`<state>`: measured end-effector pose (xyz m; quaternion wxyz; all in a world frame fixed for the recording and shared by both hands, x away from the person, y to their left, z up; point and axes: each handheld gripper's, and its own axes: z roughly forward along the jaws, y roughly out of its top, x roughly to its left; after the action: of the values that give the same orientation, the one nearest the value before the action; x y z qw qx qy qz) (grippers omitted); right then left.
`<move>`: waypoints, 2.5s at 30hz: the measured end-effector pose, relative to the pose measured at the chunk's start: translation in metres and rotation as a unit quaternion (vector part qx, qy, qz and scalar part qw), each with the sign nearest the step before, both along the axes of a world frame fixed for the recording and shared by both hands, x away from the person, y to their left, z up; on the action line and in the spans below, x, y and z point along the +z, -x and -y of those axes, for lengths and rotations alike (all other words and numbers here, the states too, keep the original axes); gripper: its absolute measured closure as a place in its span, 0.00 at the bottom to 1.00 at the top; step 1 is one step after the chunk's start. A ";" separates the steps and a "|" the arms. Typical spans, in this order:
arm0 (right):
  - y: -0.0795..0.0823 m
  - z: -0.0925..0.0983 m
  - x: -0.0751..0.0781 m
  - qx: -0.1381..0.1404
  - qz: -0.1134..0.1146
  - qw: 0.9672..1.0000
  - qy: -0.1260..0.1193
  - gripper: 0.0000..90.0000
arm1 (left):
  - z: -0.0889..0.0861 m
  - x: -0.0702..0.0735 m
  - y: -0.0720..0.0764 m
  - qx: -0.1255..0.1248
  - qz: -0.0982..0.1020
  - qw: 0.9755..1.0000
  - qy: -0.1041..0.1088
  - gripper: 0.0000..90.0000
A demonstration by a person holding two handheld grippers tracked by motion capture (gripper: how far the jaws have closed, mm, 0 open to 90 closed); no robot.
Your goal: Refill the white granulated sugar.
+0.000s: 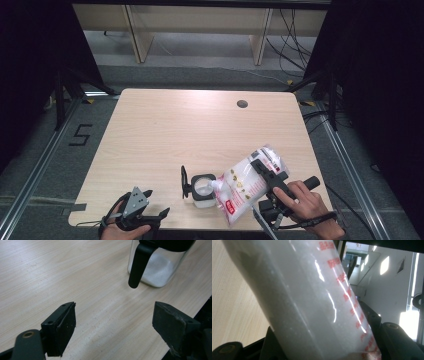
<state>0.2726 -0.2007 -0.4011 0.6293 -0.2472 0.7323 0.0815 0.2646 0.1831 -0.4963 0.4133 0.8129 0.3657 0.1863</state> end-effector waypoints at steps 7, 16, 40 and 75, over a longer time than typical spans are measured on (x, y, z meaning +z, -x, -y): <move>0.001 0.001 0.001 -0.003 0.000 1.000 -0.005 0.54 | 0.000 0.000 -0.001 -0.001 0.001 1.000 0.001 0.21; 0.000 0.000 0.004 0.010 0.011 1.000 0.009 0.54 | 0.000 0.000 -0.001 0.001 0.001 1.000 0.005 0.21; 0.001 0.000 0.002 -0.002 0.003 1.000 0.000 0.54 | 0.001 -0.002 0.000 0.005 0.004 1.000 0.013 0.21; 0.000 -0.001 0.002 0.011 0.001 1.000 0.002 0.55 | -0.001 0.000 0.000 0.001 0.000 1.000 0.001 0.21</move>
<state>0.2727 -0.1994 -0.3989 0.6287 -0.2571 0.7288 0.0867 0.2646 0.1842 -0.4962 0.4142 0.8120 0.3668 0.1861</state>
